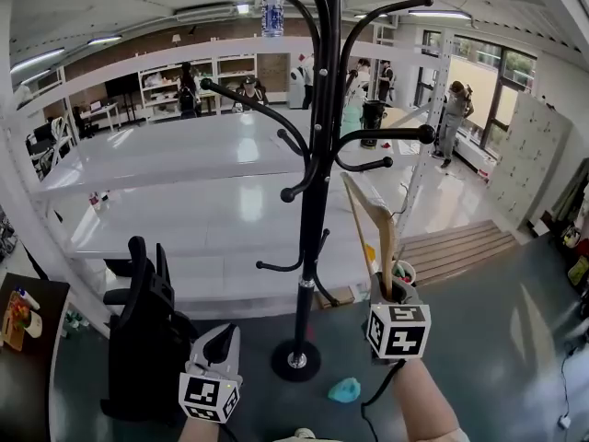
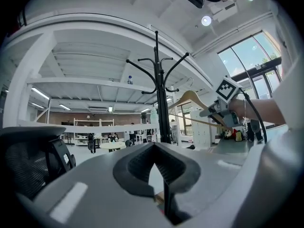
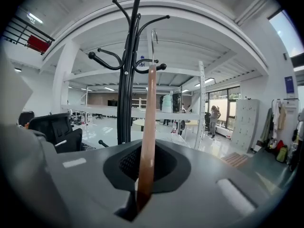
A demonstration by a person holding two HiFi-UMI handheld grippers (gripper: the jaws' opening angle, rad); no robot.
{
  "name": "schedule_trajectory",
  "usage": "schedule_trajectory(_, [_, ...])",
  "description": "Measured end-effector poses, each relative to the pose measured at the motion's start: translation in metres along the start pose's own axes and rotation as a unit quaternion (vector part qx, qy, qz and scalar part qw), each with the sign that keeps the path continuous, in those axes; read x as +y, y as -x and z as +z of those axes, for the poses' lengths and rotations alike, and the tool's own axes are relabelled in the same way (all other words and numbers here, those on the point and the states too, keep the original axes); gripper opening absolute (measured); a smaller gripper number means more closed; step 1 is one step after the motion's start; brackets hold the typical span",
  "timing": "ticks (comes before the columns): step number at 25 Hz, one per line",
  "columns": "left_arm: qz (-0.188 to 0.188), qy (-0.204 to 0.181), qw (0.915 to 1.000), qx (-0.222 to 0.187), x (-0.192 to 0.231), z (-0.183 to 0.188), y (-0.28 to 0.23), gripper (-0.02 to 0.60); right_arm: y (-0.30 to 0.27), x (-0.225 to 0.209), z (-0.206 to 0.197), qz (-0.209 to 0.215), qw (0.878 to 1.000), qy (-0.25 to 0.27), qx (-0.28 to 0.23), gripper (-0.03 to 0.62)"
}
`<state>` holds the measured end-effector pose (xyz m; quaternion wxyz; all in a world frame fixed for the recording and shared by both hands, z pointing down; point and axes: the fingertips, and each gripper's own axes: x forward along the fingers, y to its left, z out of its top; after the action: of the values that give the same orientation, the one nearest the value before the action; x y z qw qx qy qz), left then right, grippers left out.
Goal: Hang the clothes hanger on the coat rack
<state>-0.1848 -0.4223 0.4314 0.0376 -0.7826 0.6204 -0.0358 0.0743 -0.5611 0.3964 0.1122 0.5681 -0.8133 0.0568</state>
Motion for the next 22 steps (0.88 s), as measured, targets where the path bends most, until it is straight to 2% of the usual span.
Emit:
schedule_trajectory(9, [-0.005,0.002,0.9996,0.028,0.0,-0.017,-0.014,0.0,-0.049,0.005,0.028,0.016,1.0,0.014,0.01,0.028])
schedule_trajectory(22, [0.012,0.025,0.9981,0.054,0.014,-0.044,-0.023,0.0,-0.107,0.023,0.011,0.047,0.997,0.011,0.063,0.028])
